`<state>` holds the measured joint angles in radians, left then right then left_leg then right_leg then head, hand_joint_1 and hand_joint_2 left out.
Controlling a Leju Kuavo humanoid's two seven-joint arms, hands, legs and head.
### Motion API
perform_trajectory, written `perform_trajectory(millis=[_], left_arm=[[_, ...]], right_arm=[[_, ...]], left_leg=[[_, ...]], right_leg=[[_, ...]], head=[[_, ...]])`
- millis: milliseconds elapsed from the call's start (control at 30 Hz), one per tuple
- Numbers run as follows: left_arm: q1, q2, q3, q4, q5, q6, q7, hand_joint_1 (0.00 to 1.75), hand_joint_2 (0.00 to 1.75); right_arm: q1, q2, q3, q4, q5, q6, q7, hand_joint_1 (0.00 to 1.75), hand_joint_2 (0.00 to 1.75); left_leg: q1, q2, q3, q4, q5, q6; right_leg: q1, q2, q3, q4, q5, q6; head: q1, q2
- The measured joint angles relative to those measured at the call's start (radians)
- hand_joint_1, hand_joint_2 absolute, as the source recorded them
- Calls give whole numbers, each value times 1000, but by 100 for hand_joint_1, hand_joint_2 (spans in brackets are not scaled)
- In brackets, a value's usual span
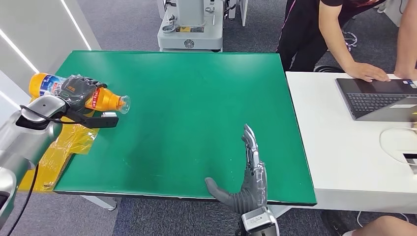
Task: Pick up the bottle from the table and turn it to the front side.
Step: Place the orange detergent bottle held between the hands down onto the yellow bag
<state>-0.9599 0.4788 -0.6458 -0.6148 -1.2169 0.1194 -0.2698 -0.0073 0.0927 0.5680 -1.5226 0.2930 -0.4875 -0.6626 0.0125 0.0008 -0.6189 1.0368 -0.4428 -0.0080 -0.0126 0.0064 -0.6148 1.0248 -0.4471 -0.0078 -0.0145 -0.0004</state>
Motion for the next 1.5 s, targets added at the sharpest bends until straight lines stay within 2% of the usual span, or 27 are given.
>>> perform_trajectory(millis=[1500], left_arm=[[-4,0,-1,6,0,0,0,175,175]], right_arm=[[2,0,-6,0,0,1,0,0,175]], left_leg=[[0,0,0,0,0,0]], right_leg=[[0,0,0,0,0,0]], head=[[0,0]])
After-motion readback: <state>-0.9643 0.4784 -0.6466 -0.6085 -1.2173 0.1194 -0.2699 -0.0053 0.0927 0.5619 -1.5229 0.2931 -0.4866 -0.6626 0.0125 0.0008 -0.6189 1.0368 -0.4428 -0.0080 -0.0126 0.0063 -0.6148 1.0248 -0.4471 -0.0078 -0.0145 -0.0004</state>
